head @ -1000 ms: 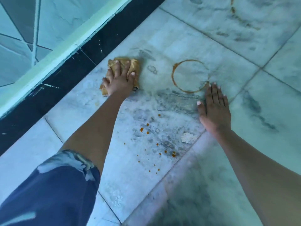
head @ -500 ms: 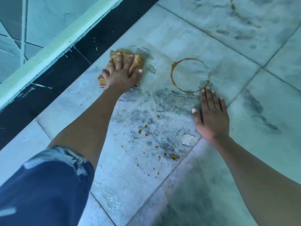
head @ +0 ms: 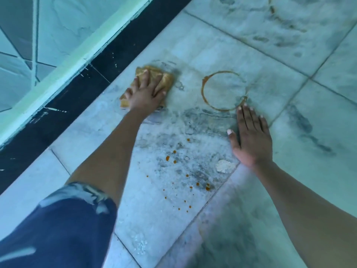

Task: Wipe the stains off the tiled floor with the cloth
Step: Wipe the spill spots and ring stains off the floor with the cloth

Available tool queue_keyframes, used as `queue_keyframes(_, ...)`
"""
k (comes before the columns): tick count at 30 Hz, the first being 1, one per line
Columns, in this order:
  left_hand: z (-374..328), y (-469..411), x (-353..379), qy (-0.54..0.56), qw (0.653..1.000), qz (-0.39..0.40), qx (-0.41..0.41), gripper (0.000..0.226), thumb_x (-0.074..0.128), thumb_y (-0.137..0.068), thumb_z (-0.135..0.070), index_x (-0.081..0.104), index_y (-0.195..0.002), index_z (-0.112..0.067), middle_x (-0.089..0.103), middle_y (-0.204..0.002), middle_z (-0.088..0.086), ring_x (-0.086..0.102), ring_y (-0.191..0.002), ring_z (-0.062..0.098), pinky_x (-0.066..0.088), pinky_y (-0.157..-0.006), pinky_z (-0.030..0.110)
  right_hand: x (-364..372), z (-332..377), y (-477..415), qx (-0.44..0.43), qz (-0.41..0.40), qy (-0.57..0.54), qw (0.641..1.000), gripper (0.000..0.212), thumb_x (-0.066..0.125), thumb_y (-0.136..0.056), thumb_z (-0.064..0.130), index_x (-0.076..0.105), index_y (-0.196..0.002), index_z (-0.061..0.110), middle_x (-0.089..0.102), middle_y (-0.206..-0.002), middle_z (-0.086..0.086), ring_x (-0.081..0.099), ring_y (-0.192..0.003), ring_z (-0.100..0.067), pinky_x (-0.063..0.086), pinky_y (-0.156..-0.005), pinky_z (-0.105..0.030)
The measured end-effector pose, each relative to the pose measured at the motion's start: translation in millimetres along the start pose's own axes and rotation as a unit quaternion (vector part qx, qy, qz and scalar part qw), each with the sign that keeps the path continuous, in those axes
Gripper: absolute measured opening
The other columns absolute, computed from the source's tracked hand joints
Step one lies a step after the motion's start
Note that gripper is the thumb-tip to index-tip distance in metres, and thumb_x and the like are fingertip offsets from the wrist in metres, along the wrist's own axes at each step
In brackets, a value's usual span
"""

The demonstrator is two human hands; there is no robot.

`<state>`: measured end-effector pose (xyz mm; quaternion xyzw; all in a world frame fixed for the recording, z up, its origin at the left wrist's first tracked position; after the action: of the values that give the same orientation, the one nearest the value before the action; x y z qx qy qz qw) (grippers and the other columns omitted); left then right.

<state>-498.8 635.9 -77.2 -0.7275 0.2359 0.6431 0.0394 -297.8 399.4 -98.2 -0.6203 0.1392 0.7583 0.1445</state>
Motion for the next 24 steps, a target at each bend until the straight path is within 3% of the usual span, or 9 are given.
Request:
queue_keyframes(4,-78,41,29,-0.051,0.982,0.008,0.184,0.054,0.037,-0.094,-0.051,0.017,-0.144,-0.050,0.002,-0.159,-0.009,0.002,-0.145,0.030,0.010,-0.111,0.058,-3,-2,1,0.006,-0.002,-0.009,1.000,0.069,0.023,-0.091,0.044,0.029,-0.146,0.004,0.026,-0.154,-0.013,0.027,-0.141,-0.027,0.014,-0.114,-0.042)
queue_keyframes(7,-55,91,36,-0.067,0.938,0.000,0.340,0.054,0.037,-0.087,-0.043,0.030,-0.141,-0.046,0.018,-0.157,-0.005,0.017,-0.143,0.034,0.022,-0.107,0.057,-1,-1,1,0.007,-0.007,-0.012,1.000,0.069,0.025,-0.090,0.044,0.031,-0.145,0.005,0.028,-0.153,-0.013,0.029,-0.140,-0.026,0.017,-0.114,-0.042)
queue_keyframes(9,-24,78,26,-0.053,0.947,0.015,0.315,0.056,0.033,-0.083,-0.045,0.031,-0.139,-0.046,0.019,-0.156,-0.007,0.019,-0.143,0.033,0.022,-0.108,0.056,0,-1,1,0.009,-0.006,-0.007,1.000,0.070,0.024,-0.088,0.045,0.030,-0.146,0.005,0.027,-0.154,-0.012,0.028,-0.141,-0.025,0.016,-0.115,-0.041)
queue_keyframes(12,-17,23,9,-0.019,0.989,-0.001,0.145,0.053,0.034,-0.089,-0.051,0.026,-0.141,-0.050,0.011,-0.158,-0.011,0.008,-0.145,0.027,0.012,-0.112,0.052,0,-1,0,0.005,0.002,-0.002,1.000,0.073,0.020,-0.088,0.047,0.024,-0.148,0.007,0.021,-0.156,-0.009,0.022,-0.143,-0.022,0.010,-0.116,-0.039)
queue_keyframes(14,-47,-5,5,-0.012,0.995,-0.006,0.095,0.051,0.039,-0.094,-0.046,0.025,-0.143,-0.048,0.005,-0.159,-0.012,0.003,-0.145,0.028,0.008,-0.112,0.053,-1,-1,0,0.005,0.005,0.003,1.000,0.073,0.019,-0.088,0.048,0.023,-0.149,0.007,0.020,-0.156,-0.009,0.020,-0.144,-0.022,0.008,-0.116,-0.038)
queue_keyframes(16,-89,-12,11,-0.021,0.991,0.015,0.130,0.051,0.038,-0.095,-0.046,0.023,-0.144,-0.048,0.002,-0.159,-0.012,0.000,-0.145,0.029,0.006,-0.112,0.055,-2,-1,0,0.008,0.009,0.005,1.000,0.074,0.018,-0.087,0.048,0.023,-0.149,0.008,0.019,-0.156,-0.009,0.020,-0.144,-0.021,0.007,-0.116,-0.037)
queue_keyframes(19,-120,37,32,-0.062,0.961,0.047,0.267,0.055,0.034,-0.088,-0.046,0.025,-0.142,-0.049,0.002,-0.159,-0.012,-0.001,-0.146,0.030,0.004,-0.113,0.056,-4,-1,1,0.005,0.020,0.006,1.000,0.076,0.013,-0.086,0.048,0.019,-0.150,0.008,0.015,-0.157,-0.007,0.015,-0.145,-0.020,0.001,-0.115,-0.035)
queue_keyframes(22,-78,103,42,-0.063,0.896,0.048,0.436,0.057,0.040,-0.083,-0.040,0.033,-0.139,-0.048,0.011,-0.157,-0.011,0.004,-0.145,0.029,0.007,-0.110,0.053,-3,-1,-1,0.003,0.014,-0.004,1.000,0.075,0.016,-0.086,0.046,0.023,-0.148,0.006,0.021,-0.156,-0.010,0.020,-0.144,-0.022,0.003,-0.114,-0.035)
queue_keyframes(24,-30,105,35,-0.069,0.892,0.068,0.442,0.058,0.037,-0.082,-0.043,0.030,-0.139,-0.051,0.009,-0.156,-0.014,0.002,-0.145,0.026,0.005,-0.111,0.051,-3,-1,0,-0.002,0.007,-0.003,1.000,0.075,0.015,-0.086,0.047,0.023,-0.148,0.006,0.021,-0.156,-0.009,0.019,-0.144,-0.022,0.003,-0.114,-0.034)
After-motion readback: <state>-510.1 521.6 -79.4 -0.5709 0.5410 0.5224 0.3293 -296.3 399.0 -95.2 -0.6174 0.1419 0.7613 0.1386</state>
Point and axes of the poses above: each hand's wrist, its own y-axis away from the middle knuckle, its own x-axis out of the palm, z = x × y, the point moved 5 cm from there along -y, towards the middle knuckle
